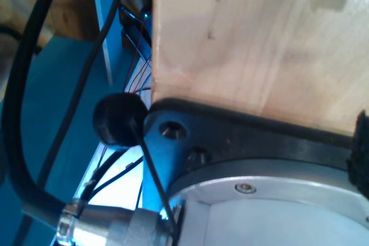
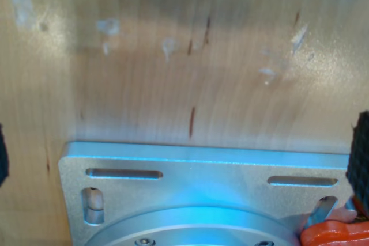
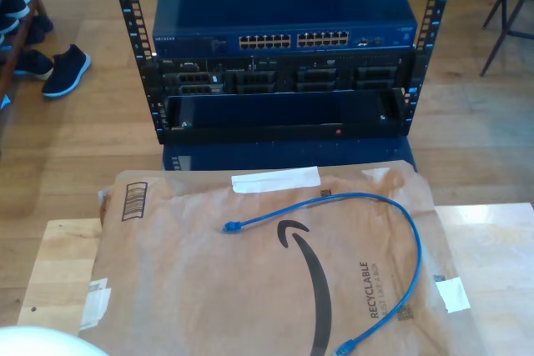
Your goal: Grab the cable and plug it in
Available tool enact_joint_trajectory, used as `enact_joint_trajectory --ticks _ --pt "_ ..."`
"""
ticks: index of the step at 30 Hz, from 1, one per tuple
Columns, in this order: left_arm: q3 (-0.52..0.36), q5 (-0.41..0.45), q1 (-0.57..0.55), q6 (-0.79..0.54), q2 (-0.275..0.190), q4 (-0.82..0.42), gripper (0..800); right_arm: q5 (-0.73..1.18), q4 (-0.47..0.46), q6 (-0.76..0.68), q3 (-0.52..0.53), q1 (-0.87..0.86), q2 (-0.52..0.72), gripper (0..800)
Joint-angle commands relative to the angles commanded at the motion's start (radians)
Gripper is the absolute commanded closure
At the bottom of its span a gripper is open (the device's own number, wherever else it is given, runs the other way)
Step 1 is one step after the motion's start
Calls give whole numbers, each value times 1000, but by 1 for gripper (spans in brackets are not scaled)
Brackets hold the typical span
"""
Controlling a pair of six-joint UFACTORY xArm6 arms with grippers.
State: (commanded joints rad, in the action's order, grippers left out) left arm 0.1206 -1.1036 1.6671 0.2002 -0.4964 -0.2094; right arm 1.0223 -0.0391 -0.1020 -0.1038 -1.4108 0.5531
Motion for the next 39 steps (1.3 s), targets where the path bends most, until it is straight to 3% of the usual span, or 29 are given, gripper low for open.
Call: enact_joint_trajectory --ticks 8,11,17,21,23,26,30,33,39 --pt "3 -8 -2 3 -2 -2 0 12 0 -2 -14 2 15 2" --pt "23 -31 -2 5 -14 -3 0 51 -5 0 -38 3 123 2" --pt "144 -196 -6 11 -54 11 0 140 5 -3 -203 3 187 2" --pt "265 -296 -57 17 -57 107 0 239 11 -35 -311 21 187 2" --pt "327 -365 -137 54 -57 133 0 250 17 -104 -339 126 187 2" --pt "410 -425 -341 221 -52 178 0 250 17 -273 -348 313 187 2" --pt "479 -419 -598 494 -40 201 0 255 17 -539 -362 608 187 3" --pt "506 -413 -760 663 3 238 0 252 17 -761 -377 839 172 3" --pt "601 -411 -1051 876 46 308 0 252 18 -1211 -519 1358 38 3"
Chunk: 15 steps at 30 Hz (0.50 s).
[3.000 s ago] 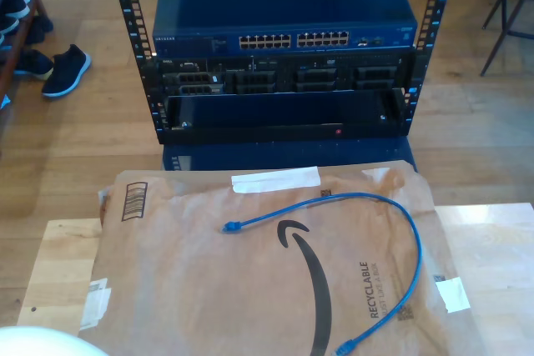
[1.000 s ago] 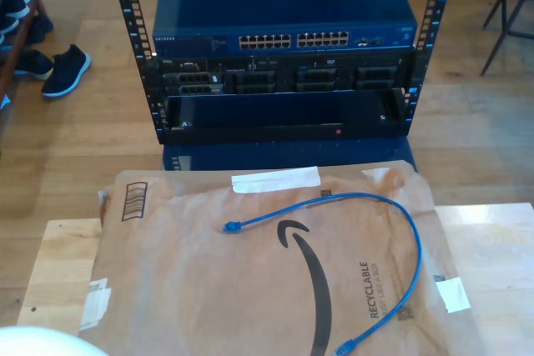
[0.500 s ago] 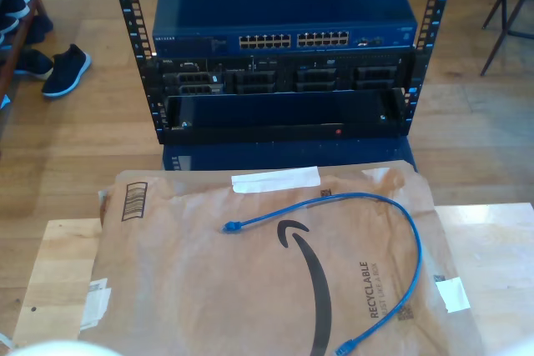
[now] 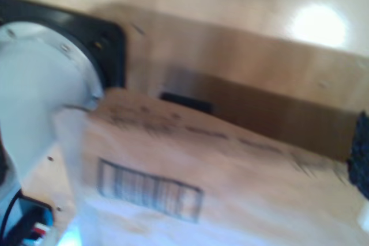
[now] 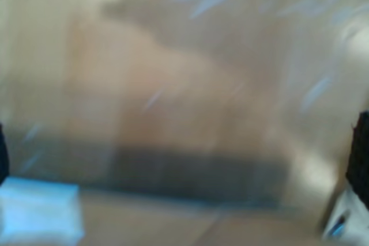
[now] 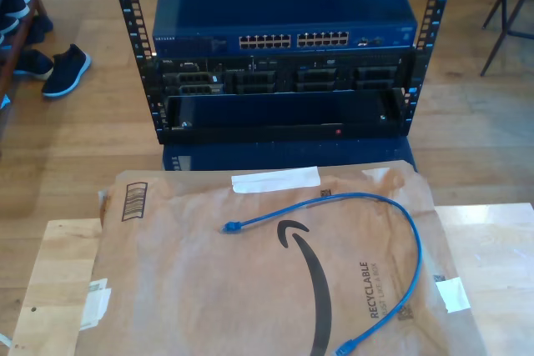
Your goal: Grab the cable and plug it in
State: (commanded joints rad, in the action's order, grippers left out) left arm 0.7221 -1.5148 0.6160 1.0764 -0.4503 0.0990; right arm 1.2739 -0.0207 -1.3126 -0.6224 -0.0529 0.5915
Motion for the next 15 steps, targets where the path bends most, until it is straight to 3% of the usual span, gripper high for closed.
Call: enact_joint_trajectory --ticks 5,11,15 --pt "35 37 -155 101 37 57 0 -14 0 -227 -138 285 -206 3" --pt "38 147 -244 189 137 60 0 -104 0 -381 -336 502 -479 3" --pt "34 196 -284 233 146 60 0 -226 2 -427 -404 560 -621 3"
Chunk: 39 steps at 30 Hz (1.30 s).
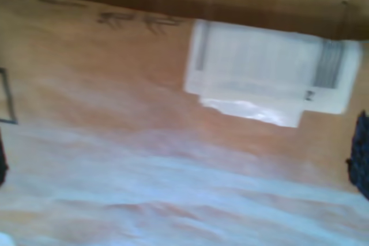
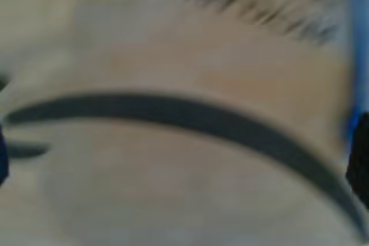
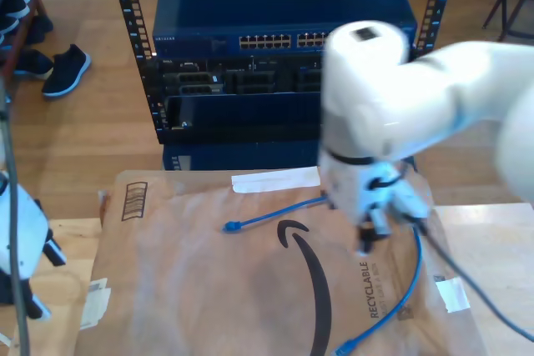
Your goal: Grab the cable and plug it in
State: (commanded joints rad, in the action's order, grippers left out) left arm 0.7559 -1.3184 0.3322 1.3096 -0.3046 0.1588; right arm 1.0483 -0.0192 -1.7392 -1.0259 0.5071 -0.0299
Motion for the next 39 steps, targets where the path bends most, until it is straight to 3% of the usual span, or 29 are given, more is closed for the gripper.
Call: enact_joint_trajectory --ticks 8,17,20,28,39 --pt "17 8 -95 63 6 11 0 -184 0 -26 -34 20 -135 12" --pt "32 66 -115 95 68 12 0 -195 2 -26 -164 52 -304 30" --pt "32 66 -114 94 68 12 0 -195 6 -26 -183 54 -324 79" --pt "32 66 -114 94 68 12 0 -195 44 -26 -192 55 -347 249" --pt "49 57 -112 121 66 14 0 -195 103 -28 -184 48 -315 671"
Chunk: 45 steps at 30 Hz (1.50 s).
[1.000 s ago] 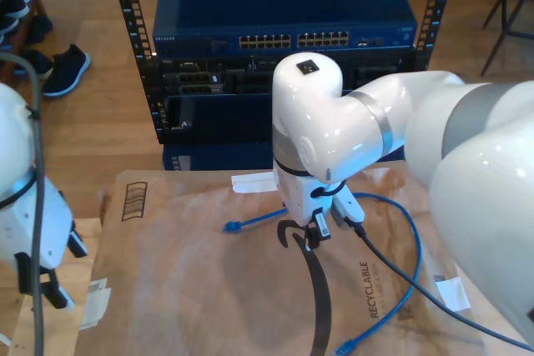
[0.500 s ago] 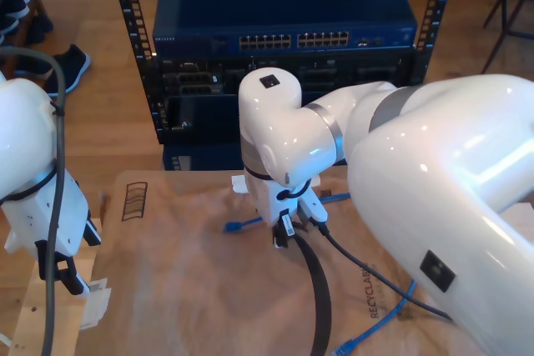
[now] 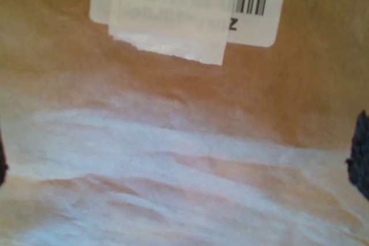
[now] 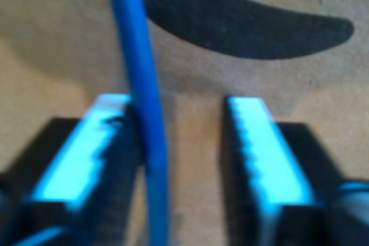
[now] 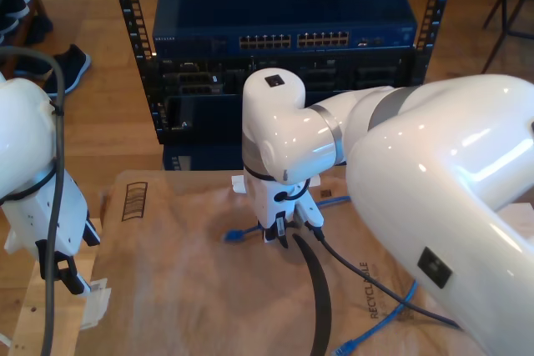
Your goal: Grab the cable and plug it in
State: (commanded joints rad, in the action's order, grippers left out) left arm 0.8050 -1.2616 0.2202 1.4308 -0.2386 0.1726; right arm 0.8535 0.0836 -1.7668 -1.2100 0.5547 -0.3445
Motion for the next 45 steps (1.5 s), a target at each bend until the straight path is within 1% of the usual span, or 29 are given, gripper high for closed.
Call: enact_joint_trajectory --ticks 2,5,8,15,17,18,19,20,22,23,25,28,29,30,31,32,35,38,40,43,45 --pt "9 -2 0 2 0 18 0 0 8 -2 3 -2 6 750" --pt "23 -17 0 0 0 71 0 2 12 -25 32 -2 41 790" --pt "31 -23 2 -2 0 87 0 2 12 -25 48 0 55 797" --pt "35 -23 2 -2 -2 87 0 2 9 -23 46 3 55 799" --pt "35 -23 3 -2 -2 87 0 0 9 -21 46 3 54 766" --pt "35 -23 3 -2 -2 87 0 -2 9 -20 44 3 48 722" --pt "35 -23 3 -2 -2 87 0 -5 9 -20 43 3 44 660" --pt "35 -23 3 -2 -2 87 0 -6 9 -20 41 3 43 645" --pt "35 -23 3 -2 -2 87 0 -6 8 -20 40 2 26 638" --pt "35 -23 3 -2 -2 87 0 -8 8 -20 40 2 23 615" --pt "35 -21 3 -2 -2 87 0 -15 8 -20 34 2 3 611" --pt "34 -21 3 -2 -2 87 0 -49 8 -21 35 2 -18 620" --pt "34 -23 3 -2 -2 87 0 -49 8 -20 37 0 -20 645" --pt "35 -23 3 0 -2 87 0 -51 8 -20 40 0 -20 726" --pt "35 -21 3 -2 -2 87 0 -52 8 -21 41 -2 -18 772" --pt "35 -23 3 -2 -2 87 0 -52 8 -21 43 -3 -15 798" --pt "35 -23 3 0 -2 89 0 -48 9 -23 43 -9 2 800" --pt "38 -28 3 -2 -6 114 0 -43 12 -25 60 -15 55 800" --pt "60 -55 3 -3 -6 140 0 -40 14 -31 78 -17 106 800" --pt "92 -110 6 -6 -5 195 1 -20 26 -97 118 -25 173 800" --pt "97 -135 5 -15 -3 239 1 -3 34 -107 150 -28 221 800"
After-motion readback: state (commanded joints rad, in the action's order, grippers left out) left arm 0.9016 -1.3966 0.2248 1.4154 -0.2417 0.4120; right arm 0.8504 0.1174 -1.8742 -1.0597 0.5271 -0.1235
